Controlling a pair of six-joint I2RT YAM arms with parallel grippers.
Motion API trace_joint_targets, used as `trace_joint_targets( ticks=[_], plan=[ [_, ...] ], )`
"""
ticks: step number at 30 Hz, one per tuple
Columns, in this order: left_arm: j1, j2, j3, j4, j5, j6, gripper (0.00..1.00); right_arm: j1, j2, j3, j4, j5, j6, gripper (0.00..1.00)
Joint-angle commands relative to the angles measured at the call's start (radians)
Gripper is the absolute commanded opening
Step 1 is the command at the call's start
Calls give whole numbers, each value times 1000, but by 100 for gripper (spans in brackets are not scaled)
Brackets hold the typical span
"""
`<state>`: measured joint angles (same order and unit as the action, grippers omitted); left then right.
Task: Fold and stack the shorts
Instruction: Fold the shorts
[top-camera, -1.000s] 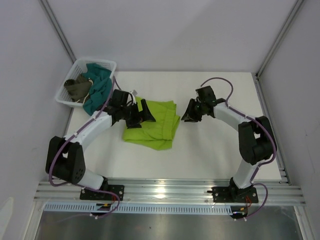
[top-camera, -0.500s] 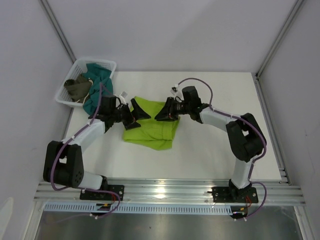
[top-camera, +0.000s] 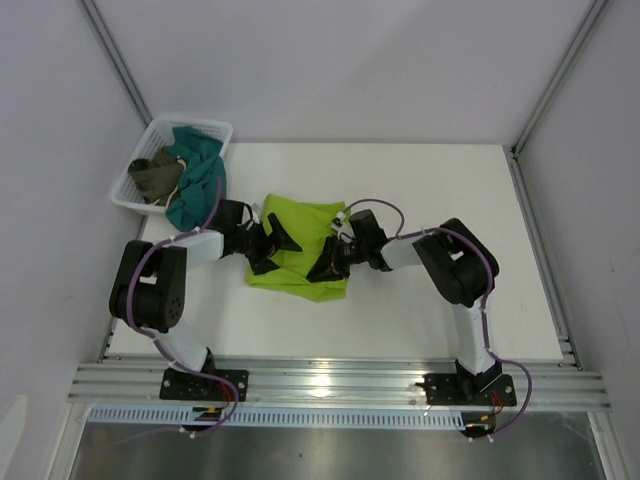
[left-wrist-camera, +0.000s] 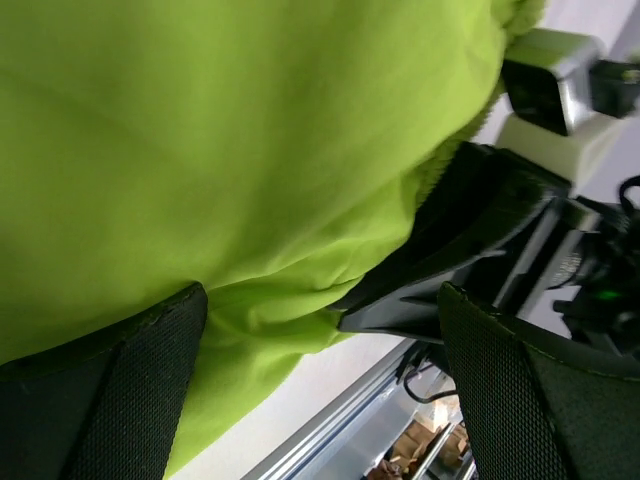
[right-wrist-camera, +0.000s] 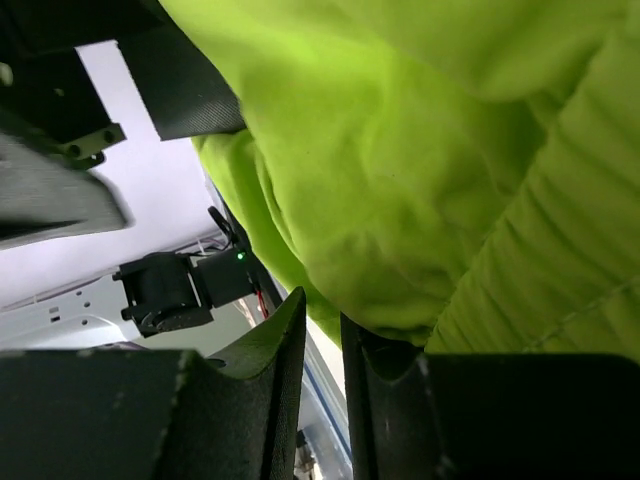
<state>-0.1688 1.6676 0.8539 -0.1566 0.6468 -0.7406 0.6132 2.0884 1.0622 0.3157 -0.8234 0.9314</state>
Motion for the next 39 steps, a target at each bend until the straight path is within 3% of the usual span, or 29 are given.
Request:
trace_joint_targets(
  ticks=[1,5,10,16,18,20,24,31,39],
  plan=[
    [5,0,36,-96,-62,44,99,-7,29,16,-108,99,-74,24],
    [5,-60,109,-168,-84,67,99,-18,-10,86,-190,125,-117,25],
    [5,-156,318,-325,-98,101,99,-46,-71,157,-251,118,-131,28],
    [6,-244,499,-523,-121,125,99,-53,-139,269,-395,150,-189,40],
    [9,-256,513,-604,-171,135,99,-35,-149,339,-501,206,-264,50],
    [17,-256,507,-661,-246,147,99,-17,-151,380,-562,245,-337,58],
    [20,-250,415,-727,-378,185,99,-19,-183,374,-584,267,-322,62],
    [80,-269,255,-609,-363,181,99,-12,-231,364,-676,342,-371,64],
    [110,-399,221,-577,-383,159,99,65,-73,607,-880,612,-493,63]
  ],
)
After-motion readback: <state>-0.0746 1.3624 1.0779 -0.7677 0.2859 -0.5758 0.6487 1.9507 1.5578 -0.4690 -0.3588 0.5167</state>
